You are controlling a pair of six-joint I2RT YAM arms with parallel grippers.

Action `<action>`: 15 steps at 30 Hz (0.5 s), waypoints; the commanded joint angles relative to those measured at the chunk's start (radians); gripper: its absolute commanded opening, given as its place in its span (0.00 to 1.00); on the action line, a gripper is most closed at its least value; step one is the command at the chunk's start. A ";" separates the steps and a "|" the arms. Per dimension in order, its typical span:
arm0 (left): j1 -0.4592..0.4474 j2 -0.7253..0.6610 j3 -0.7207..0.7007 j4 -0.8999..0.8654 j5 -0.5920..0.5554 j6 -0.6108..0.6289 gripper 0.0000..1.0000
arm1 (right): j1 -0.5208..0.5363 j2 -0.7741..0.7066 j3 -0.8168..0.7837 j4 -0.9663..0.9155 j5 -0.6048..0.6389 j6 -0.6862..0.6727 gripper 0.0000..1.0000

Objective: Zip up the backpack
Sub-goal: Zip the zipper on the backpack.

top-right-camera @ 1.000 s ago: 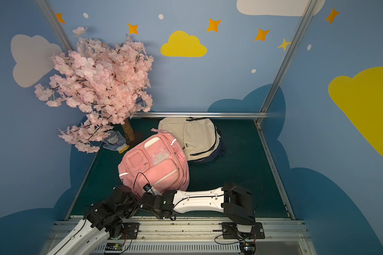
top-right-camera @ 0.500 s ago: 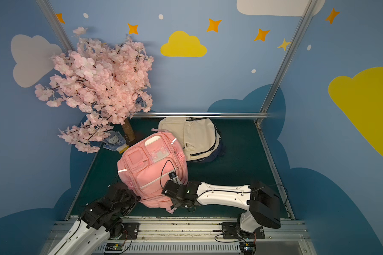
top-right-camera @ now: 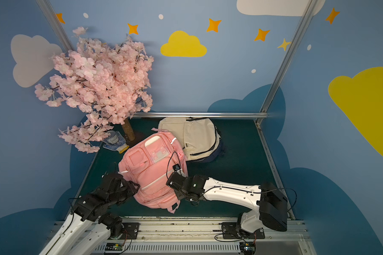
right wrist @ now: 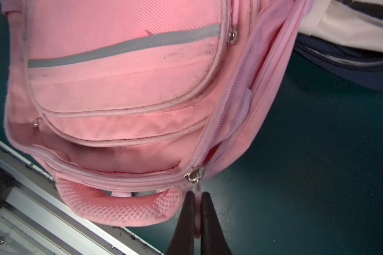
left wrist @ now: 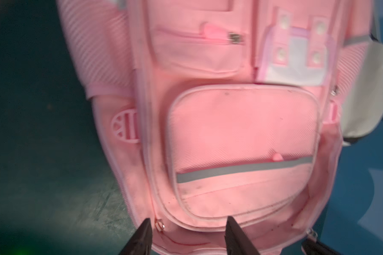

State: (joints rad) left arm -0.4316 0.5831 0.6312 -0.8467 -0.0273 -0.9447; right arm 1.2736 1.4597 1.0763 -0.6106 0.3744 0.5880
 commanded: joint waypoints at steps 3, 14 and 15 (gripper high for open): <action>-0.147 0.102 0.120 0.184 0.120 0.332 0.68 | 0.013 -0.048 0.112 0.010 0.093 -0.022 0.00; -0.326 0.186 -0.083 0.677 0.190 0.459 0.67 | 0.019 -0.215 -0.052 0.292 0.014 -0.107 0.00; -0.327 0.195 -0.098 0.712 0.199 0.461 0.66 | 0.020 -0.217 -0.054 0.291 0.008 -0.105 0.00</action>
State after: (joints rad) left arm -0.7540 0.7631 0.5697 -0.3096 0.1421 -0.5426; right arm 1.2888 1.2770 1.0290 -0.4328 0.3878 0.5064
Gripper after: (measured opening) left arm 0.669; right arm 0.055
